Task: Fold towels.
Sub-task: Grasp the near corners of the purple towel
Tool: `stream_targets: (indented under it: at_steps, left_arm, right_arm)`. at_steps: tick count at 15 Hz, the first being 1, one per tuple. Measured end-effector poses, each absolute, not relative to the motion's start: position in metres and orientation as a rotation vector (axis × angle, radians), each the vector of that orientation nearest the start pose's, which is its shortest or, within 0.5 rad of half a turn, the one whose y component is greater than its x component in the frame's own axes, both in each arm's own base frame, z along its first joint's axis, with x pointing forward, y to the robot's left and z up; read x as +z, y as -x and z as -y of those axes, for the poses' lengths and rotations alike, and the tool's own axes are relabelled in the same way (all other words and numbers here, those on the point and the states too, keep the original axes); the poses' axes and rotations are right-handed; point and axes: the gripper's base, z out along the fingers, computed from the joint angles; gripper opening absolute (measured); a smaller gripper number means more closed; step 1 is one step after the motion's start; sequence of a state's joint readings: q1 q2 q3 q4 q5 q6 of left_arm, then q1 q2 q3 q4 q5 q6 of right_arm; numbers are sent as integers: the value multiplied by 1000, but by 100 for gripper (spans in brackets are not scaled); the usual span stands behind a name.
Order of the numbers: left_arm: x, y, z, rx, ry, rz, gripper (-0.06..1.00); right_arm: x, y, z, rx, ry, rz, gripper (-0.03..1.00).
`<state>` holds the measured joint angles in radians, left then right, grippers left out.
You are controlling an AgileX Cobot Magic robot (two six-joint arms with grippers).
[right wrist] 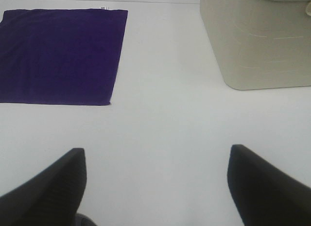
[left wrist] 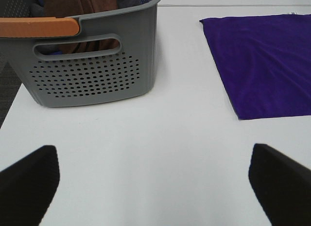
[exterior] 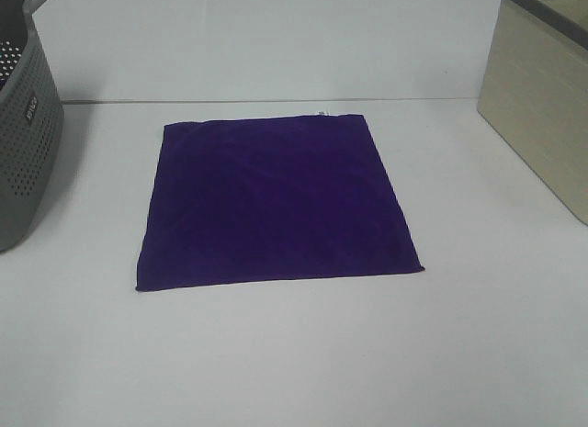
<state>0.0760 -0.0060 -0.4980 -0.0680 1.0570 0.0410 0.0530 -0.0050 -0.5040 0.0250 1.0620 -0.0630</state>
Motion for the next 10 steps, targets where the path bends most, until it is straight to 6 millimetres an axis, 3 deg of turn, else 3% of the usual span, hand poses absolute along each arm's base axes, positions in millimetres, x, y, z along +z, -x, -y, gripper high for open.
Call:
stream_targets:
  at_steps: [2, 5, 10]
  left_arm:
    - [277, 5, 6, -9, 32, -2034, 99]
    - [277, 5, 6, -9, 32, -2034, 99]
    - [277, 5, 6, -9, 32, -2034, 99]
  right_arm:
    - [278, 6, -2, 24, 119, -2033, 79]
    - [278, 6, -2, 24, 119, -2033, 92]
    - [278, 6, -2, 22, 119, -2033, 96]
